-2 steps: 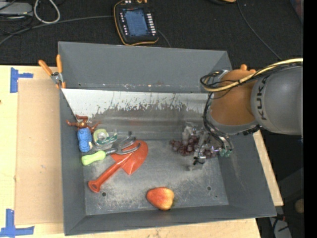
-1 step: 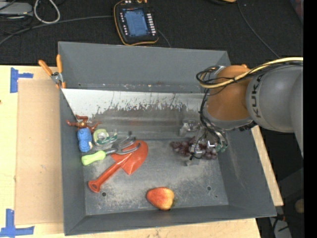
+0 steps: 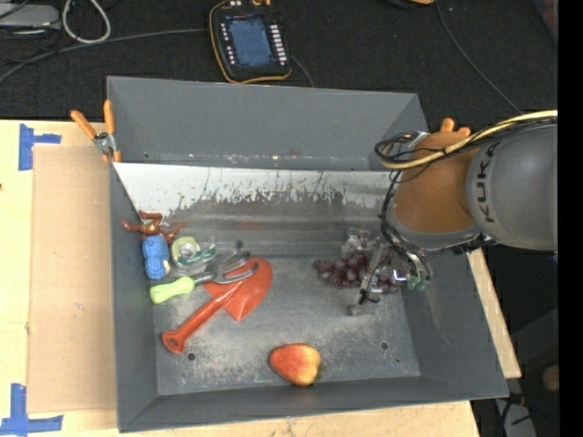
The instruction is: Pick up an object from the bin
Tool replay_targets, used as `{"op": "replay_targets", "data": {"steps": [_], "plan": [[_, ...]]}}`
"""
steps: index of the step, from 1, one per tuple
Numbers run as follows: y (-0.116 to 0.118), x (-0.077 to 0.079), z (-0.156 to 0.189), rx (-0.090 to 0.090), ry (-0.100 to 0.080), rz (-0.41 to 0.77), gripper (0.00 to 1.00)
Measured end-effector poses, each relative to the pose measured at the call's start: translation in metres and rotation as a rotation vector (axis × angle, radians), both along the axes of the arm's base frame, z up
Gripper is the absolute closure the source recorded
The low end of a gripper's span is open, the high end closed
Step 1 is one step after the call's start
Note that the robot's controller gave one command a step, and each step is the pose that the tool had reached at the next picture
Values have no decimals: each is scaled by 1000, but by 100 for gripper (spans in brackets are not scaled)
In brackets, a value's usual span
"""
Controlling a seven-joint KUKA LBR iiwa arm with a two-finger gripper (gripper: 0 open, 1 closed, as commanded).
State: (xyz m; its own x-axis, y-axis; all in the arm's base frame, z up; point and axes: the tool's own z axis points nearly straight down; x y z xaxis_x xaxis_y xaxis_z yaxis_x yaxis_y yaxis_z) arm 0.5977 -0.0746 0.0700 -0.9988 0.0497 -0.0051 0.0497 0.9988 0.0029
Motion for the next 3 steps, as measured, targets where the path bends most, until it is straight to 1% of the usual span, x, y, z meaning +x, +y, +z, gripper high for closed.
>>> {"op": "replay_targets", "data": {"steps": [1, 2, 3], "plan": [[16, 17, 0, 1, -10, 39, 0], [3, 2, -1, 1, 0, 6, 100], [3, 2, -1, 1, 0, 6, 100]]}}
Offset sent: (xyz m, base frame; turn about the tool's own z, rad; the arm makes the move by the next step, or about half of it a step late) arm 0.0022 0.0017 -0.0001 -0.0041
